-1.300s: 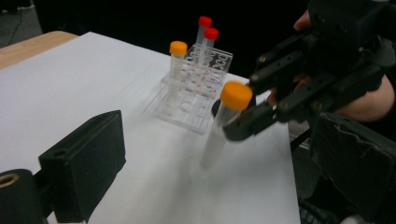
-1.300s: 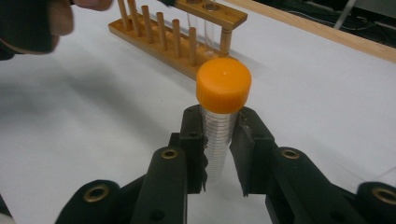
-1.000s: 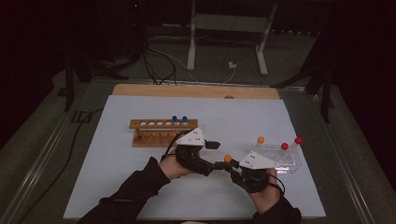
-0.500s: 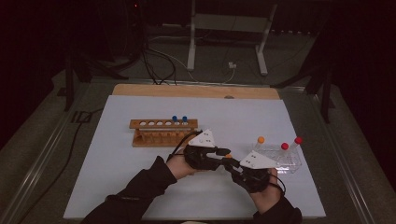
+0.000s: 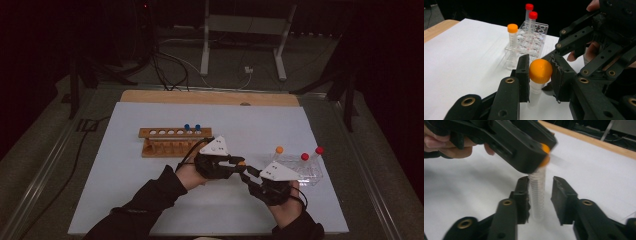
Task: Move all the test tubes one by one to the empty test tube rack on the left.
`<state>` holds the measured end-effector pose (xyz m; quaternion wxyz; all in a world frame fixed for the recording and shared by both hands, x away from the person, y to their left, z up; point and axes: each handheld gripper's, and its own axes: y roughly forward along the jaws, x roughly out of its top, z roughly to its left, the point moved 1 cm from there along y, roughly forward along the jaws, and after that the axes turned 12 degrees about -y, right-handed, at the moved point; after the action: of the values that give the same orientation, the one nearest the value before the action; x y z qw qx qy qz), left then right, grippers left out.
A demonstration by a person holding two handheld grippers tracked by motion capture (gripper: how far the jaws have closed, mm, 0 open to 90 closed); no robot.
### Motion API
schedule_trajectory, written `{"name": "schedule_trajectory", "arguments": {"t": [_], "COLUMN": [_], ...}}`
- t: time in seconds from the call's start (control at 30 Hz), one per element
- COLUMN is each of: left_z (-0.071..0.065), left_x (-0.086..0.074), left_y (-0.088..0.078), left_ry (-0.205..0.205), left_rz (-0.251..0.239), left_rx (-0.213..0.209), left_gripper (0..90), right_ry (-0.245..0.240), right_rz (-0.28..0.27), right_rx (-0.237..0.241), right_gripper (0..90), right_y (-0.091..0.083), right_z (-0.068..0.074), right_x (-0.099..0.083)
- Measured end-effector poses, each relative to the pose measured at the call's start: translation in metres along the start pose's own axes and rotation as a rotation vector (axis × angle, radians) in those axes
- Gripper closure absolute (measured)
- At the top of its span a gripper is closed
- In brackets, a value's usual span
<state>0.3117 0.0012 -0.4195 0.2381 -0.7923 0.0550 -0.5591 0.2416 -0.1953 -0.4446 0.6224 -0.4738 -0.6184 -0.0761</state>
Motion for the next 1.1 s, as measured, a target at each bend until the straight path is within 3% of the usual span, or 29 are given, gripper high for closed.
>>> {"name": "schedule_trajectory", "arguments": {"t": [0.2,0.37,0.5,0.6,0.7,0.77,0.83,1.1], "left_z": [0.008,0.013,0.018,0.022,0.027,0.03,0.034,0.049], "left_x": [0.004,0.008,0.012,0.013,0.015,0.016,0.016,0.018], "left_y": [-0.014,-0.025,-0.038,-0.046,-0.055,-0.062,-0.068,-0.098], "left_ry": [-0.018,-0.018,-0.017,-0.017,-0.023,-0.025,-0.028,-0.035], "left_rz": [-0.017,-0.023,-0.037,-0.052,-0.061,-0.068,-0.073,-0.083], "left_rx": [0.034,0.075,0.102,0.126,0.151,0.17,0.187,0.284], "left_gripper": [71.3,71.3,71.3,71.3,71.3,71.3,71.3,71.3], "right_ry": [0.008,0.031,0.056,0.044,0.061,0.072,0.079,0.057], "right_rz": [-0.031,-0.037,-0.035,-0.051,-0.075,-0.091,-0.094,-0.103], "right_rx": [-0.028,0.032,0.013,-0.021,-0.041,-0.037,-0.027,0.023], "right_gripper": [48.1,40.2,34.5,25.3,14.1,12.6,4.1,0.0], "right_y": [-0.004,-0.003,-0.003,-0.006,-0.007,-0.008,-0.009,-0.011], "right_z": [-0.006,-0.011,-0.013,-0.012,-0.012,-0.013,-0.013,-0.013], "right_x": [-0.002,-0.002,-0.003,-0.002,-0.001,-0.001,-0.002,-0.002]}}
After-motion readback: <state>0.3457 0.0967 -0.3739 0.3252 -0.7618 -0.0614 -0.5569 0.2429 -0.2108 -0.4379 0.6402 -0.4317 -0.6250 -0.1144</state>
